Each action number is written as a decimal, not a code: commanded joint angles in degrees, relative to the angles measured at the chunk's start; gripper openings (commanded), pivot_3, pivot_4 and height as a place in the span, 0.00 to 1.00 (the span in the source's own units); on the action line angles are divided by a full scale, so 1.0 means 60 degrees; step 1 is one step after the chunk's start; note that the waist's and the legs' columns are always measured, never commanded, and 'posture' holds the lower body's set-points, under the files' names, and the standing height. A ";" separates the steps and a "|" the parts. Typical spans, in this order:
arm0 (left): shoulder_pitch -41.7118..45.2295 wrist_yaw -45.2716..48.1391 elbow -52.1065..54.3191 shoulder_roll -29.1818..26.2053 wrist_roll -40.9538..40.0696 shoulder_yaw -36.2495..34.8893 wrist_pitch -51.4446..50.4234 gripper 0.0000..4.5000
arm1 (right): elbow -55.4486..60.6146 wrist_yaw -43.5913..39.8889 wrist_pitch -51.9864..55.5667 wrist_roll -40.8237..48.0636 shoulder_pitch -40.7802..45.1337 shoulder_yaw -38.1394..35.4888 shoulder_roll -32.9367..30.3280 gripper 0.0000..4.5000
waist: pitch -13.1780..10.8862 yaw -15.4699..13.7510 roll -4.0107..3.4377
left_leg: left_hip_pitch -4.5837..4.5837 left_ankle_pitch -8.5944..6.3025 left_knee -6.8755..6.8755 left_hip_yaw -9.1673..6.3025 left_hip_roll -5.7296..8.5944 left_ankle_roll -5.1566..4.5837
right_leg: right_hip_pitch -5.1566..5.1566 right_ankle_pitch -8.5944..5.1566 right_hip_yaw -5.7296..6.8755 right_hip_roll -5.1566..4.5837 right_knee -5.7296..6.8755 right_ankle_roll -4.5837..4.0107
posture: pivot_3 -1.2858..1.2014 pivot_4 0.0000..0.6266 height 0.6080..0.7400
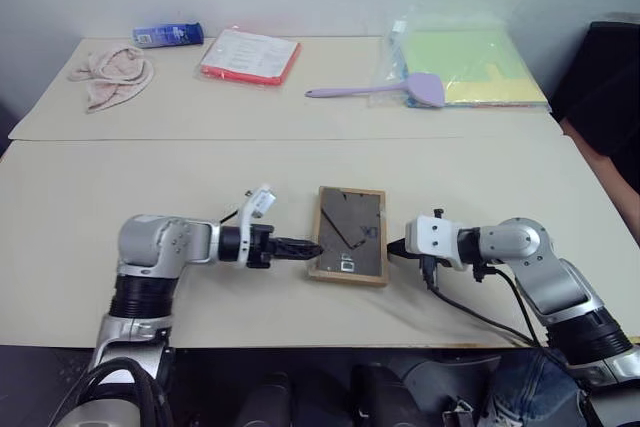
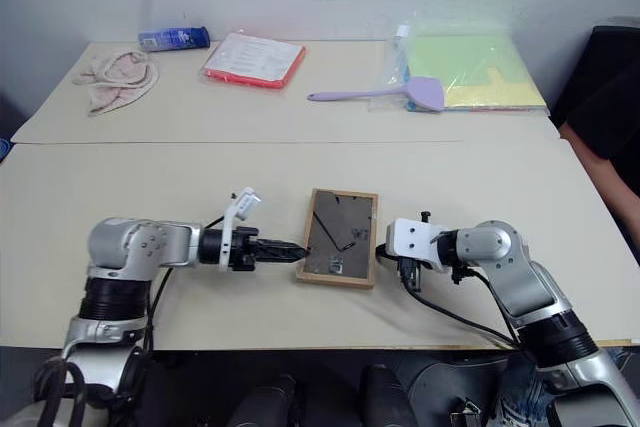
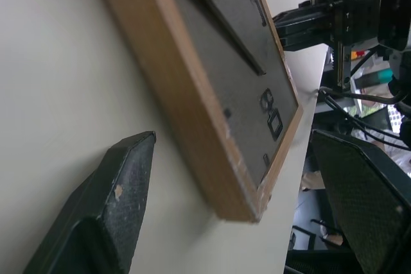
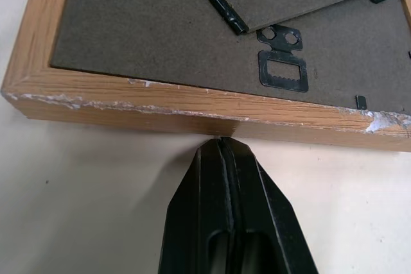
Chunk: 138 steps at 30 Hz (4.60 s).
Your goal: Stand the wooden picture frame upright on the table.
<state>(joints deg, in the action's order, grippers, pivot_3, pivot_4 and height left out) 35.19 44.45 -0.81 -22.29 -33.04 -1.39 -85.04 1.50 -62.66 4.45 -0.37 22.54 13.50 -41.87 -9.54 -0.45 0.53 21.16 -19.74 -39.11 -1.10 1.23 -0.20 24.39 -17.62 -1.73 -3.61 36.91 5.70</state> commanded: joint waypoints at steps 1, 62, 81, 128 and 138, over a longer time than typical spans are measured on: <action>-0.0174 -0.0413 -0.0540 0.0546 -0.0017 0.0679 -0.0395 0.90 | 0.0132 0.0072 0.0074 -0.0022 0.0056 0.0178 0.0210 0.00 | 0.0026 -0.0019 0.0000 | -0.0003 0.0000 0.0000 0.0002 0.0000 0.0000 | -0.0001 0.0000 -0.0001 0.0000 -0.0002 0.0000 | 0.52 0.24 1.00; 0.0820 0.1585 0.0783 -0.1978 -0.1436 0.0695 0.2704 0.28 | 0.0238 0.1439 -0.3646 0.1020 0.1142 -0.2493 -0.0531 1.00 | 0.0004 0.0182 0.0018 | 0.0050 -0.0013 0.0010 0.0027 -0.0014 0.0003 | 0.0049 0.0000 -0.0025 0.0016 -0.0015 0.0007 | 0.52 0.24 1.00; 0.1625 0.1529 0.0584 -0.1833 -0.2670 0.0285 0.0640 0.28 | -0.4438 1.3670 -1.1300 -1.0865 0.4356 -0.0659 0.0652 0.58 | -0.0020 0.0440 0.0011 | 0.0064 0.0008 0.0020 0.0026 0.0010 0.0040 | 0.0169 -0.0011 -0.0032 0.0038 0.0098 -0.0006 | 0.52 0.24 1.00; -0.3971 0.0179 0.5186 -0.4389 -0.0375 -0.3583 0.8116 1.00 | -0.2039 0.0986 0.2857 0.6862 0.1493 0.0618 0.2452 0.56 | -0.0047 0.0324 0.0005 | 0.0019 -0.0063 -0.0007 -0.0026 -0.0009 0.0005 | 0.0093 -0.0017 -0.0010 0.0021 0.0023 -0.0019 | 0.52 0.24 1.00; -0.3511 0.0509 0.4288 -0.4644 -0.0183 -0.3136 0.8544 1.00 | -0.0539 -0.0160 0.3535 0.5912 0.0823 -0.0338 0.0789 0.99 | -0.0049 0.0315 0.0003 | 0.0020 -0.0066 -0.0002 -0.0019 -0.0006 0.0006 | 0.0097 -0.0017 -0.0015 0.0020 0.0021 -0.0018 | 0.52 0.24 1.00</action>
<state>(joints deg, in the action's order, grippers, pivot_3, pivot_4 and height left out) 13.40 46.86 24.79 -49.31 -34.53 -19.88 -34.86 -5.27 -61.85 24.58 35.09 27.64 14.57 -34.92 -9.84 1.44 0.54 21.29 -20.15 -39.13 -1.20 1.19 -0.17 24.97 -17.72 -1.82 -3.51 37.01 5.59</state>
